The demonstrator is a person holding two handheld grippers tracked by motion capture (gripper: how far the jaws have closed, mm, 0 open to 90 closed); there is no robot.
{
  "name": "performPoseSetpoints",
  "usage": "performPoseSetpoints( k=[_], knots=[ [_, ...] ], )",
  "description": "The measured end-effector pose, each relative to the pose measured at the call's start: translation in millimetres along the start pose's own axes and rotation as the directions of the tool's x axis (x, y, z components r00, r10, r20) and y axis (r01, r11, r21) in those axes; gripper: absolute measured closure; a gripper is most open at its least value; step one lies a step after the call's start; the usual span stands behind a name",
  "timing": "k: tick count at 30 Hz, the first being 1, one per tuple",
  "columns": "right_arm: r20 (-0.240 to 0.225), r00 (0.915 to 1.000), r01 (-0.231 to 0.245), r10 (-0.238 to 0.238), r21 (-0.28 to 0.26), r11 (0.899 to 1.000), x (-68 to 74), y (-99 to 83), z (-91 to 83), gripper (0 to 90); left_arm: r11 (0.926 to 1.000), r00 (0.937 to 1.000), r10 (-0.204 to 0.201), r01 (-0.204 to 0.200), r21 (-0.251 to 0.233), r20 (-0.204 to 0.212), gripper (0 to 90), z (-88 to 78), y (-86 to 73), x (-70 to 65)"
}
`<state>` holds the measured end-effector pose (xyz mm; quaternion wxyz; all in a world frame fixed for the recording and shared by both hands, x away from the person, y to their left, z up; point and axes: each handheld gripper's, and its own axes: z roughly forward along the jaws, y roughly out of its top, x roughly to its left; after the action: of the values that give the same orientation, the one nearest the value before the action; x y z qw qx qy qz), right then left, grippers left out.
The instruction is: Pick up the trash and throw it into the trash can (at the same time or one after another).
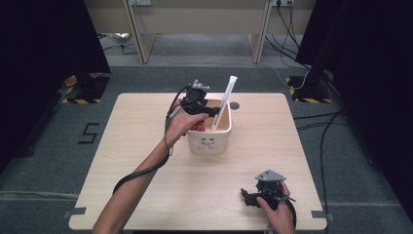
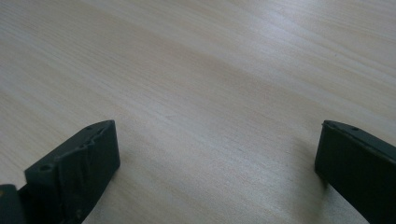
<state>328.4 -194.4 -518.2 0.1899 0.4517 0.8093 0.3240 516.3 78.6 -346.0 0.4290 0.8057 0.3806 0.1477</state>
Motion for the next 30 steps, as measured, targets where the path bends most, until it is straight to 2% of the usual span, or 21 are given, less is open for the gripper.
performPoseSetpoints(
  k=[7,17,30],
  knots=[
    [0.000,1.0000,0.000,0.000,-0.001,1.000,0.0,0.0,0.0,0.3,0.9999,0.9999,0.008,-0.008,-0.014,-0.008,33.3,-14.1,-8.4,3.4],
    [-0.001,1.0000,-0.004,0.004,-0.002,1.000,0.3,-0.1,0.1,0.3,0.9990,0.9999,-0.011,0.011,-0.042,-0.001,29.4,-36.4,-26.1,11.4],
    [-0.002,1.0000,-0.005,0.005,-0.001,1.000,0.4,-0.1,0.1,0.3,0.9976,0.9995,-0.031,0.030,-0.063,-0.012,28.1,-63.4,-62.0,24.4]
  ],
)
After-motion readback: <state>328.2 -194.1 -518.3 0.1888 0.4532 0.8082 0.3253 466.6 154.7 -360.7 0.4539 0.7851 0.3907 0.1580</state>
